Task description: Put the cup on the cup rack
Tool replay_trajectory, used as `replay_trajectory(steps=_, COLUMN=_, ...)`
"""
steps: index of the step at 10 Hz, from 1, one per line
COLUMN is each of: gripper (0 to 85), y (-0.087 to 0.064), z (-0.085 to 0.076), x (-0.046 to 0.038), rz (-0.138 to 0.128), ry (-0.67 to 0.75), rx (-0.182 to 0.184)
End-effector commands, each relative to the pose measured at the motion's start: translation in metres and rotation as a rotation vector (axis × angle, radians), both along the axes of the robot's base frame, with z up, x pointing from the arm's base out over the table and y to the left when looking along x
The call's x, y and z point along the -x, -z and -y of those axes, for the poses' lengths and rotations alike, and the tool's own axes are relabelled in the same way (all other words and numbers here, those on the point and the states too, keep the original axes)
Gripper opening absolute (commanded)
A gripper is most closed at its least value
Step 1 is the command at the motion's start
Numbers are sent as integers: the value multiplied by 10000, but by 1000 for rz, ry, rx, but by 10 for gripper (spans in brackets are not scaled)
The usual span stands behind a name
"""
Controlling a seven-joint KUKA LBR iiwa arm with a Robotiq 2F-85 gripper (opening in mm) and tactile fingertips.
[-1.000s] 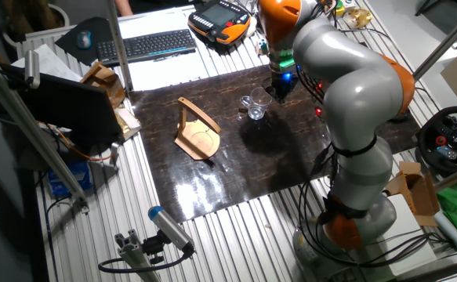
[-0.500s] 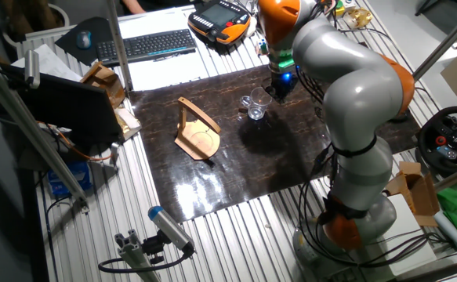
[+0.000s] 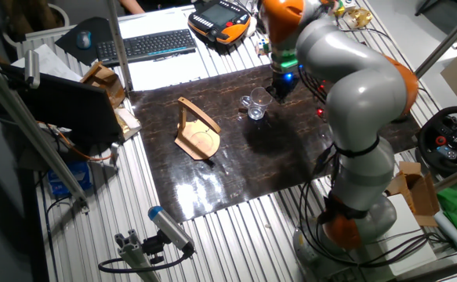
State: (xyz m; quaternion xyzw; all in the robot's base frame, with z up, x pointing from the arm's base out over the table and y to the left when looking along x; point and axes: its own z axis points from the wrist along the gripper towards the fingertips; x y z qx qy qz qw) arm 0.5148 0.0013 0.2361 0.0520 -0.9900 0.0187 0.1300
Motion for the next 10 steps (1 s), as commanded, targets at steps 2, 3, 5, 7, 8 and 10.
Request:
replay_trajectory(steps=2, gripper=10, y=5, z=2, x=1, rz=-3, ry=60, rx=-57)
replay_trajectory(steps=3, gripper=10, y=5, z=2, x=1, rz=18, ry=73, rx=-70)
replay_trajectory(steps=5, gripper=10, y=5, z=2, x=1, rz=31, ry=9, rx=-37)
replay_trajectory(steps=7, gripper=10, y=5, z=2, x=1, rz=44, ry=31, rx=-66)
replay_trajectory(steps=8, gripper=10, y=5, z=2, x=1, rz=55, ry=39, rx=-73)
replay_trajectory(steps=10, gripper=10, y=5, z=2, x=1, rz=43, ry=50, rx=-77)
